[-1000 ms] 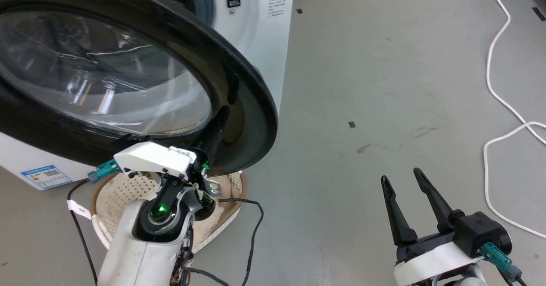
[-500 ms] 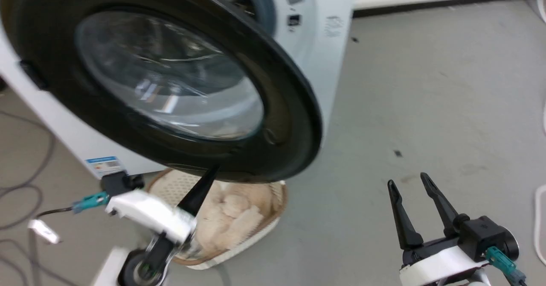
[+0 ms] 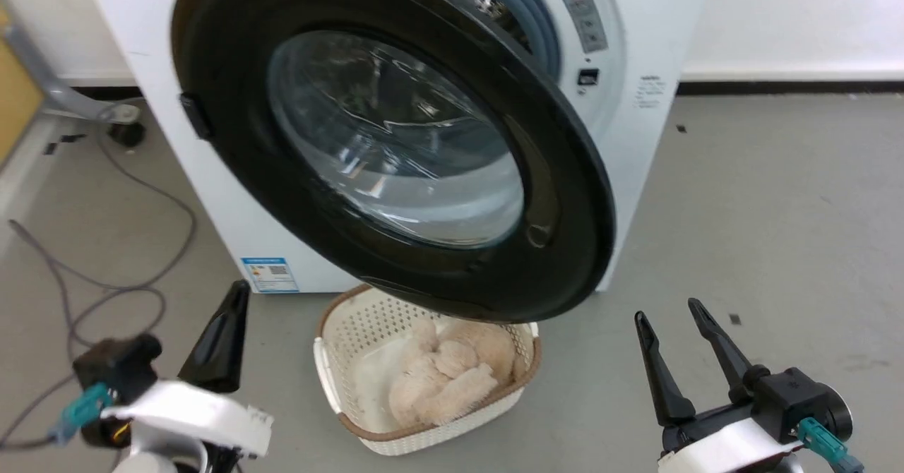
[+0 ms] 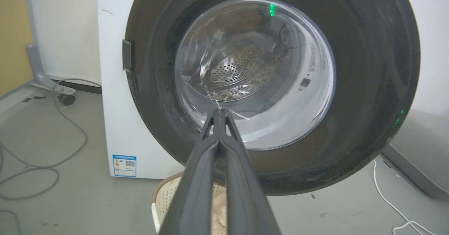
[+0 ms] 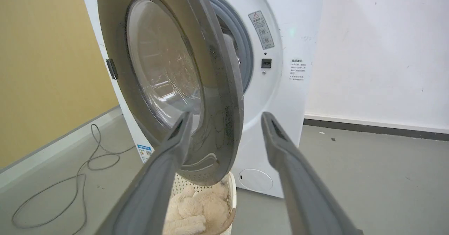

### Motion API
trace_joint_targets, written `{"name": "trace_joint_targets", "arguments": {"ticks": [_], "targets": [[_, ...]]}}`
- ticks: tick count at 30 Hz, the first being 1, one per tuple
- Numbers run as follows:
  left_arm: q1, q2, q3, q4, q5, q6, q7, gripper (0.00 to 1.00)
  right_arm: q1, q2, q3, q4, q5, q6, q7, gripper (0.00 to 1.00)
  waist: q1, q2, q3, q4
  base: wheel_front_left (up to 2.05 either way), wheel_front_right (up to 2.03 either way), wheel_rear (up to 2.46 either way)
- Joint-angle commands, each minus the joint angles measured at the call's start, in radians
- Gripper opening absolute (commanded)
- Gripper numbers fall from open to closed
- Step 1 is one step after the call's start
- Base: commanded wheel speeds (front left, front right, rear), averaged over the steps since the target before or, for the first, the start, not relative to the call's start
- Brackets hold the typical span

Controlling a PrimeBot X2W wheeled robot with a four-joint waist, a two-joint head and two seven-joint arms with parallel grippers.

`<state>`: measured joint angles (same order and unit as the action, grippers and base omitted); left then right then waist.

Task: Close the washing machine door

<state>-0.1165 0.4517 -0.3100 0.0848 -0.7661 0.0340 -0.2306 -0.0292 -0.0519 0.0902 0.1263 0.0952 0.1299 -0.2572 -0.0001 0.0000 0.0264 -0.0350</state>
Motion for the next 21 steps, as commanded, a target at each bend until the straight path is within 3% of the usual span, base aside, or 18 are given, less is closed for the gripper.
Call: {"name": "trace_joint_targets", "arguments": {"ticks": [1, 4, 5, 6, 10, 17, 18, 19, 20, 21], "targets": [[0.028, -0.008, 0.015, -0.015, 0.037, 0.019, -0.018, 0.00, 0.014, 0.002, 0.003, -0.006, -0.002, 0.001, -0.005, 1.00, 0.0001, 0.0000, -0.014, 0.015, 0.00, 0.00, 0.00], [0.073, -0.036, 0.050, -0.052, 0.125, 0.054, -0.030, 0.00, 0.020, 0.002, 0.012, -0.012, -0.001, 0.001, -0.005, 1.00, 0.0001, 0.0000, -0.022, 0.023, 0.00, 0.00, 0.00], [0.089, -0.047, 0.064, -0.071, 0.168, 0.066, -0.030, 0.56, 0.022, 0.002, 0.016, -0.013, -0.001, 0.001, -0.005, 1.00, 0.0001, 0.0000, -0.023, 0.024, 0.00, 0.00, 0.00], [0.107, -0.064, 0.079, -0.089, 0.201, 0.075, -0.030, 1.00, 0.024, 0.002, 0.020, -0.014, -0.001, 0.001, -0.005, 1.00, 0.0001, 0.0000, -0.023, 0.025, 0.00, 0.00, 0.00], [0.181, -0.118, 0.112, -0.129, 0.312, 0.073, -0.031, 1.00, 0.033, 0.002, 0.033, -0.017, 0.002, 0.001, -0.005, 1.00, 0.0001, 0.0000, -0.024, 0.030, 0.00, 0.00, 0.00], [0.227, -0.195, 0.132, -0.118, 0.427, 0.032, -0.031, 1.00, 0.034, 0.001, 0.052, -0.016, -0.002, 0.001, -0.005, 1.00, 0.0001, 0.0000, -0.002, 0.054, 0.00, 0.00, 0.00], [0.225, -0.204, 0.136, -0.117, 0.434, 0.026, -0.031, 1.00, 0.033, -0.001, 0.057, -0.015, 0.000, 0.001, -0.005, 0.84, 0.0001, 0.0000, 0.003, 0.059, 0.00, 0.00, 0.00], [0.222, -0.211, 0.139, -0.115, 0.442, 0.019, -0.031, 1.00, 0.030, -0.003, 0.062, -0.017, 0.003, 0.001, -0.005, 0.18, 0.0001, 0.0000, 0.008, 0.064, 0.00, 0.00, 0.00], [0.218, -0.218, 0.140, -0.113, 0.450, 0.012, -0.031, 1.00, 0.026, -0.005, 0.068, -0.020, 0.008, 0.001, -0.005, 0.00, 0.0001, 0.0000, 0.014, 0.069, 0.00, 0.00, 0.00], [0.214, -0.225, 0.142, -0.111, 0.458, 0.006, -0.031, 1.00, 0.021, -0.010, 0.075, -0.022, 0.011, 0.001, -0.005, 0.00, 0.0001, 0.0000, 0.020, 0.074, 0.00, 0.00, 0.00]]}}
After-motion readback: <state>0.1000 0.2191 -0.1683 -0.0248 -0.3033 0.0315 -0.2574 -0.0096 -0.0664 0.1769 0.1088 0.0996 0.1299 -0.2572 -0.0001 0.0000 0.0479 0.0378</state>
